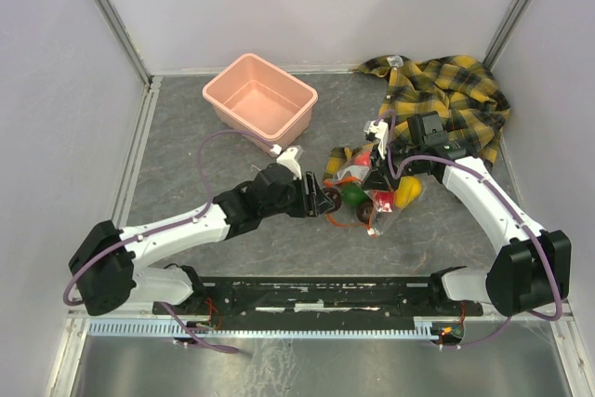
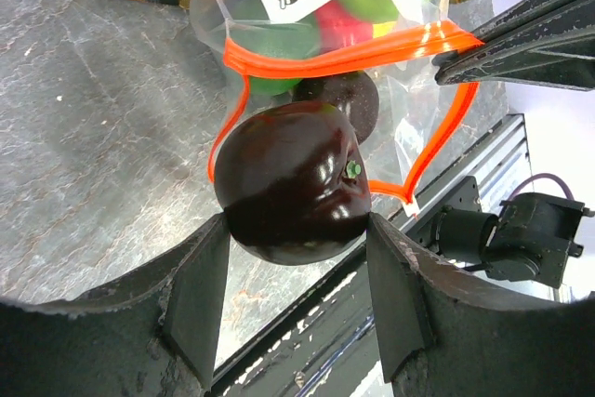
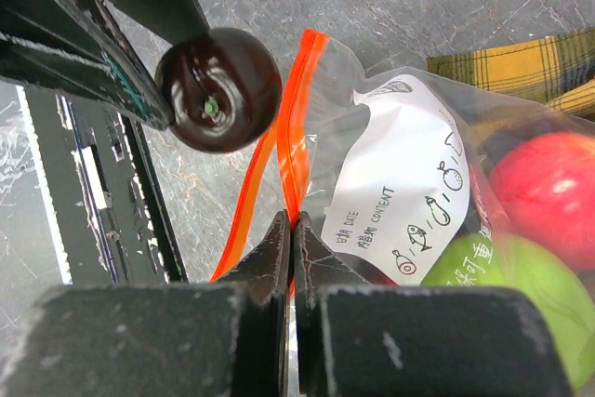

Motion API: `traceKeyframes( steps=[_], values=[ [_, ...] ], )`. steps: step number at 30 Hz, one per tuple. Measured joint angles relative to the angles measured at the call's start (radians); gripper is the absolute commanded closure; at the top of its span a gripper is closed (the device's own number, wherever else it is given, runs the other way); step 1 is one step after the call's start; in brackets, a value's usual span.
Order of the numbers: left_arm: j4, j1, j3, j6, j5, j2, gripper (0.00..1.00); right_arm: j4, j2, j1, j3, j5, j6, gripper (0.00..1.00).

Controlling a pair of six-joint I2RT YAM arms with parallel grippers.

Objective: Open the zip-top bag and remove the fake food
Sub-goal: Pick up the fake fruit from the zipper food storage bag, then place the fake fruit in the bin.

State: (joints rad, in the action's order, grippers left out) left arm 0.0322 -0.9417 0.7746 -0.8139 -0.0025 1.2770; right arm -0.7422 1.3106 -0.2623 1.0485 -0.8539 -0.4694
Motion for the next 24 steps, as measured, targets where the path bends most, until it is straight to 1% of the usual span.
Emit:
traceKeyframes(
  steps=[12,18,24],
  values=[
    [0.098,0.111,-0.010,0.053,0.095,-0.097,0.48,0.000,0.003,0.000,0.000,0.001,0.000,0.98],
    [0.121,0.192,-0.002,0.086,0.138,-0.110,0.48,0.000,0.009,0.000,0.000,0.002,0.000,0.99],
    [0.143,0.256,0.057,0.135,0.174,-0.092,0.48,-0.001,0.009,0.000,0.000,0.002,-0.001,0.98]
  ],
)
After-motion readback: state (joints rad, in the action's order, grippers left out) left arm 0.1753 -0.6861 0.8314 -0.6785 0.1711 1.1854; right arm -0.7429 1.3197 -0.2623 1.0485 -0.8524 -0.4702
